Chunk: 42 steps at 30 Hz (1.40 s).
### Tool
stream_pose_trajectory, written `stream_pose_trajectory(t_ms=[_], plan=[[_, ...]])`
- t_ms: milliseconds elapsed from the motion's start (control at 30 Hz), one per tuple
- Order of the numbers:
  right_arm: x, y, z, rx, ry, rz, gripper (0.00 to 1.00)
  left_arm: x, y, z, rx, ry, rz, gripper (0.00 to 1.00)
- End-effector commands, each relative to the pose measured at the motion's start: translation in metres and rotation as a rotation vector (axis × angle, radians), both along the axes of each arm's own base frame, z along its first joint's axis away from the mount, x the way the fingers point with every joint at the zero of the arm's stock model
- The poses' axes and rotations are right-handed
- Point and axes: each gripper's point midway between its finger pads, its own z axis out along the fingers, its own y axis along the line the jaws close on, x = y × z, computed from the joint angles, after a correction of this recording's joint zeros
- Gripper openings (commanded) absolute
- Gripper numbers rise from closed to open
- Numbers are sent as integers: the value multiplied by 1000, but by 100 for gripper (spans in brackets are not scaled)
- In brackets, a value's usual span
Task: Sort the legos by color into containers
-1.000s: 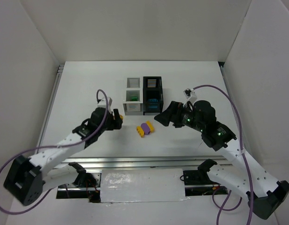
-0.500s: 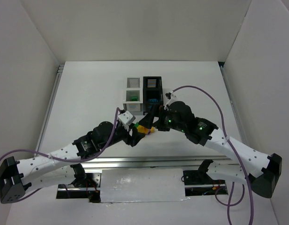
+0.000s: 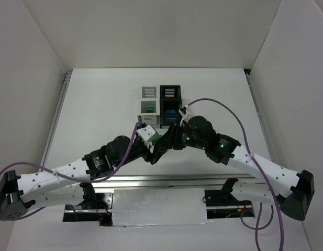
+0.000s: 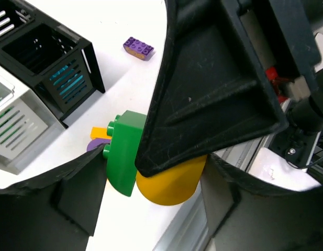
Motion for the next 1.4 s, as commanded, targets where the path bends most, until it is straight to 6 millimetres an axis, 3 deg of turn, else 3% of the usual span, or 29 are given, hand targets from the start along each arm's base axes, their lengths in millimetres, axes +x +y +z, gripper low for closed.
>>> stream_pose_trajectory(t_ms=[0, 33, 167, 267, 300, 433, 500, 533, 600, 733, 833, 900, 933, 1033, 1100, 1200, 1367], plan=[[-9, 9, 30, 79, -107, 90, 0, 6, -4, 47, -98, -31, 45, 80], [-8, 5, 33, 75, -151, 96, 0, 4, -2, 51, -100, -18, 45, 98], [0, -8, 48, 68, -339, 129, 0, -13, 8, 68, -128, 80, 30, 100], [-25, -11, 67, 118, -509, 308, 0, -29, 21, 86, -168, 193, 29, 100], [-42, -11, 76, 166, -559, 404, 0, -39, 23, 100, -206, 217, -6, 99], [-97, -23, 105, 294, -775, 658, 0, -81, 14, 118, -256, 289, -226, 98], [-111, -27, 120, 348, -831, 710, 0, -102, 7, 122, -274, 312, -353, 93], [-114, -28, 123, 354, -832, 720, 0, -109, 4, 132, -310, 294, -404, 92], [-112, -27, 127, 349, -822, 717, 0, -124, -2, 131, -312, 313, -501, 88], [-117, -26, 130, 367, -793, 754, 0, -130, -12, 130, -322, 324, -567, 85], [-109, -23, 125, 335, -739, 722, 0, -131, -16, 132, -323, 331, -587, 83], [-106, -21, 125, 324, -740, 715, 0, -132, -17, 132, -319, 333, -595, 77], [-107, -21, 124, 325, -738, 720, 0, -131, -19, 132, -316, 333, -595, 62], [-109, -23, 122, 323, -731, 728, 0, -127, -21, 134, -314, 325, -579, 33], [-108, -23, 118, 301, -727, 727, 0, -124, -21, 134, -312, 322, -563, 27], [-107, -22, 109, 260, -698, 748, 0, -122, -19, 134, -301, 312, -543, 29], [-107, -22, 103, 240, -670, 773, 0, -117, -16, 136, -296, 297, -509, 64]])
